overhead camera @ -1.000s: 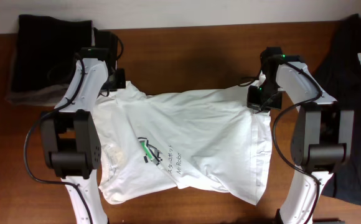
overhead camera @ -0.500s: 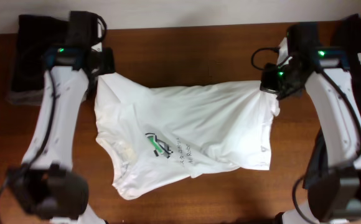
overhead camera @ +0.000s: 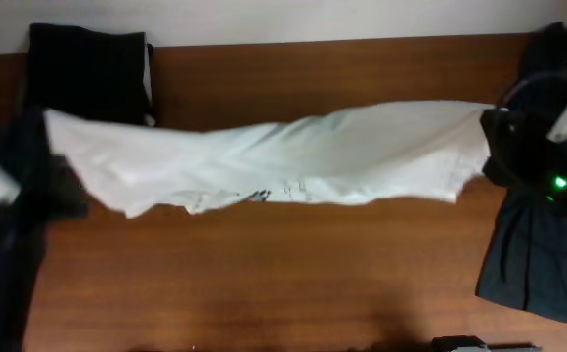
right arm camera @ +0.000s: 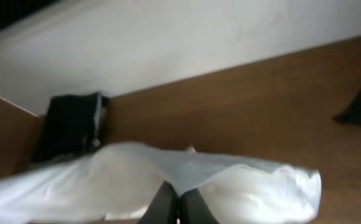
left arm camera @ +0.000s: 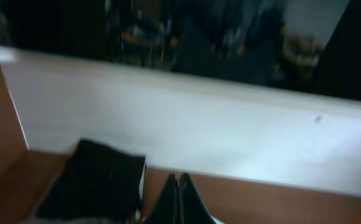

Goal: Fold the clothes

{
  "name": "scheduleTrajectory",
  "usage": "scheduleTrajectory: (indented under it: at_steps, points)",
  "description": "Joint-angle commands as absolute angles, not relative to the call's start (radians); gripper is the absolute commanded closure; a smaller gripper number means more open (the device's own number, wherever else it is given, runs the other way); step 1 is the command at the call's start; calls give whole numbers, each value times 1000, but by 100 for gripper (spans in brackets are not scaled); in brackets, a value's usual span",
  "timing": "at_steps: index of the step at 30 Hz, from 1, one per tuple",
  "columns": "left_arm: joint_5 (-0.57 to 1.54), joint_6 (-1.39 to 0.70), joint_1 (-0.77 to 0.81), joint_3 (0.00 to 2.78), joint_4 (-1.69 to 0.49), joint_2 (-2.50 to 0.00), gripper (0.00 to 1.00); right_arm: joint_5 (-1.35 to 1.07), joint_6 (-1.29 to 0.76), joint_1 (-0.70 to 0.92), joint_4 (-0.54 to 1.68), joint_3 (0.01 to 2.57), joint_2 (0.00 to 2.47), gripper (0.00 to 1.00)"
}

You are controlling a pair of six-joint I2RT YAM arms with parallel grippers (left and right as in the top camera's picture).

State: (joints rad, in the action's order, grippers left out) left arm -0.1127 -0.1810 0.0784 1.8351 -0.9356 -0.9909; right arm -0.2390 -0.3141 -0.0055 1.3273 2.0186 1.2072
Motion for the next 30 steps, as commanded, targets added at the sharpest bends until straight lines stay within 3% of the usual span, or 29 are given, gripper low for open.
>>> scheduleTrajectory:
  at_steps: [1,5,7,8,11,18,22,26,30]
  points:
    - [-128,-192,81,1869,-920,-921,100,-254,-323,-1,1331,2123,1213,96]
    - [-157,-167,81,1871,-921,-968,100,-251,-323,-1,1332,2123,1258,94]
    - [-157,-167,81,1871,-929,-1028,99,-251,-323,-1,1333,2123,1311,85]
    - [-157,-167,81,1871,-947,-1082,99,-252,-323,-1,1341,2123,1365,84]
    - [-157,-166,81,1871,-1005,-1219,100,-251,-319,-1,1374,2123,1473,96]
    - [-153,-167,81,1870,-1086,-1588,100,-226,-265,1,1541,2118,1798,96]
    - [-154,-167,80,1870,-1086,-1793,99,-326,-150,57,1585,2081,1941,96]
    - [-154,-167,80,1870,-1087,-1902,99,-330,-103,162,1555,1950,1980,66]
    - [-158,-167,67,1869,-1089,-1906,99,-382,-104,226,1438,1700,1983,67]
